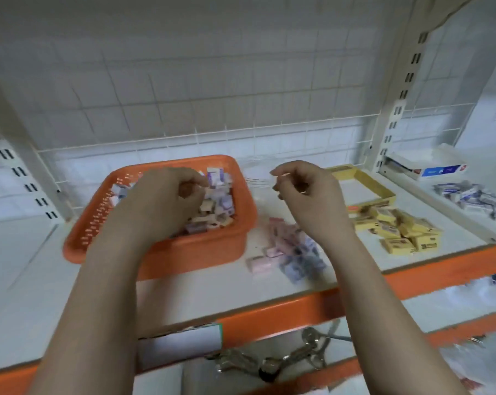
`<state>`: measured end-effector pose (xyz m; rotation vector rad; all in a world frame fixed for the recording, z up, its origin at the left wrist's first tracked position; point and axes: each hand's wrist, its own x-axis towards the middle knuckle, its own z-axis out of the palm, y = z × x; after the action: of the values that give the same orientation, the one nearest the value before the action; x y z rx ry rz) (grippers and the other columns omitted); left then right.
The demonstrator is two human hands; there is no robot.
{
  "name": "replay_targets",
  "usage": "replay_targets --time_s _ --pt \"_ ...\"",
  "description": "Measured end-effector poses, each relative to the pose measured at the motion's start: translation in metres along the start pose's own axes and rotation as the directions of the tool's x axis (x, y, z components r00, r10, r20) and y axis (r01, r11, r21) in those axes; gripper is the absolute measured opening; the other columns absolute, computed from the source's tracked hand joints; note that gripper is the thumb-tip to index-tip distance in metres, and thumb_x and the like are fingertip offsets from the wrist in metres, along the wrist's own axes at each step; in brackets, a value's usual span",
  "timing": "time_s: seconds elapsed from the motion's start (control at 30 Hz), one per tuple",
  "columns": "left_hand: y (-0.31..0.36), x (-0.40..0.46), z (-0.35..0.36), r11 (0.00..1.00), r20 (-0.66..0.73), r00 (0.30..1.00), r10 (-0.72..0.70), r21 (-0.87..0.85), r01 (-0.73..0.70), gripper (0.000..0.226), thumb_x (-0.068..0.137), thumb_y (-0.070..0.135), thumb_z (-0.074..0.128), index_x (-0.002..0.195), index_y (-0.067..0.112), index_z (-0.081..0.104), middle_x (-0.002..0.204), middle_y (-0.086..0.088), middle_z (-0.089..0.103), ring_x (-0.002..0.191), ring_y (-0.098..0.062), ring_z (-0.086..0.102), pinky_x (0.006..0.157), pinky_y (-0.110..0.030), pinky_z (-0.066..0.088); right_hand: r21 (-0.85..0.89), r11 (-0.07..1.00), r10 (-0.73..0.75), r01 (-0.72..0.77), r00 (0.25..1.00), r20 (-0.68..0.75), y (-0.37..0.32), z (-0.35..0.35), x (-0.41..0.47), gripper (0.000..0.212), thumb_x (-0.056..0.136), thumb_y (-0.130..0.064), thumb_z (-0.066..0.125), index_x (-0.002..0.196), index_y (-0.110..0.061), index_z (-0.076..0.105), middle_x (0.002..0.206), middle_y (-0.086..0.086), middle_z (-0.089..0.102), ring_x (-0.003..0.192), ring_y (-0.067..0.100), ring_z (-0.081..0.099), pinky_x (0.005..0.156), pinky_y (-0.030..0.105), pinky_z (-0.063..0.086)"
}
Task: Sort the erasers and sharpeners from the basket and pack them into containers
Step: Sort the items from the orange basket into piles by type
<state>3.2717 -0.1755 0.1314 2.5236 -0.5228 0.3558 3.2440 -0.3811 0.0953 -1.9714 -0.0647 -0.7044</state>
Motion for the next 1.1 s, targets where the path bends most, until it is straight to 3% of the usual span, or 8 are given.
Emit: replay_targets --time_s 0.07,0.13,0.23,0.37,0.5,0.57,0.83,1.1 --pt "-0.030 -0.008 -0.016 0.999 -0.004 0.999 -0.051 0.015 0.051 0.015 0.089 0.018 0.058 0.097 0.026 0.069 0.083 0.009 0.062 0.080 -0.008 0.059 0.068 -0.017 0.036 -0.081 0.996 -0.039 0.049 0.993 0.114 -0.017 0.031 0.013 0.017 0.086 -0.008 0.056 0.084 -0.021 0.068 0.059 -0.006 0.059 0.056 0.002 0.056 0.053 0.012 0.040" --pt "-0.054 -0.016 -0.028 0.995 -0.006 0.996 -0.094 0.032 0.094 0.016 0.089 0.020 0.059 0.099 0.026 0.069 0.085 0.008 0.064 0.078 -0.007 0.057 0.066 -0.020 0.036 -0.150 0.981 -0.087 0.122 0.970 0.225 -0.031 0.059 0.031 0.013 0.086 -0.012 0.058 0.084 -0.016 0.070 0.056 -0.014 0.054 0.052 -0.004 0.051 0.053 0.009 0.036" --pt "-0.080 -0.028 -0.040 0.990 -0.009 0.991 -0.135 0.037 0.135 0.018 0.089 0.025 0.058 0.103 0.028 0.069 0.093 0.006 0.067 0.080 -0.008 0.057 0.067 -0.023 0.039 -0.297 0.930 -0.090 0.218 0.915 0.392 -0.037 0.095 0.062 0.013 0.087 -0.017 0.058 0.089 -0.014 0.071 0.068 -0.010 0.059 0.060 0.002 0.053 0.061 0.016 0.042" --pt "-0.100 -0.040 -0.047 0.986 -0.002 0.987 -0.162 -0.025 0.162 0.018 0.090 0.025 0.057 0.103 0.029 0.069 0.092 0.008 0.069 0.078 -0.003 0.060 0.065 -0.024 0.045 -0.508 0.780 0.024 0.364 0.795 0.607 -0.026 0.132 0.101 0.021 0.085 -0.020 0.060 0.104 -0.015 0.069 0.106 0.001 0.064 0.097 0.014 0.057 0.079 0.024 0.043" --pt "-0.105 -0.043 -0.050 0.984 -0.012 0.986 -0.166 -0.061 0.165 0.017 0.090 0.023 0.056 0.097 0.032 0.069 0.087 0.013 0.067 0.074 0.008 0.056 0.066 -0.018 0.044 -0.547 0.634 0.144 0.547 0.611 0.778 -0.016 0.153 0.120 0.042 0.082 -0.024 0.068 0.123 -0.022 0.059 0.115 0.000 0.060 0.097 0.015 0.053 0.085 0.031 0.046" --pt "-0.106 -0.042 -0.050 0.981 -0.009 0.985 -0.174 -0.089 0.173 0.018 0.090 0.024 0.056 0.097 0.034 0.069 0.087 0.014 0.067 0.074 0.007 0.057 0.065 -0.020 0.046 -0.522 0.614 0.137 0.592 0.572 0.809 -0.014 0.158 0.123 0.044 0.083 -0.021 0.068 0.126 -0.023 0.057 0.115 0.000 0.058 0.094 0.014 0.050 0.080 0.029 0.044" --pt "-0.107 -0.041 -0.046 0.976 0.000 0.980 -0.198 -0.090 0.197 0.019 0.092 0.027 0.053 0.099 0.037 0.067 0.094 0.011 0.067 0.077 0.004 0.059 0.062 -0.017 0.045 -0.453 0.677 0.000 0.580 0.616 0.788 -0.002 0.156 0.121 0.032 0.085 -0.019 0.068 0.117 -0.024 0.064 0.103 -0.003 0.059 0.087 0.010 0.052 0.056 0.017 0.032" --pt "-0.105 -0.023 -0.049 0.984 0.026 0.984 -0.177 -0.018 0.178 0.021 0.092 0.019 0.054 0.106 0.026 0.068 0.093 0.018 0.061 0.089 -0.003 0.058 0.068 -0.009 0.040 -0.468 0.707 -0.026 0.530 0.681 0.732 -0.005 0.147 0.120 0.024 0.086 -0.025 0.067 0.110 -0.027 0.068 0.095 -0.008 0.060 0.084 0.010 0.055 0.068 0.026 0.043"
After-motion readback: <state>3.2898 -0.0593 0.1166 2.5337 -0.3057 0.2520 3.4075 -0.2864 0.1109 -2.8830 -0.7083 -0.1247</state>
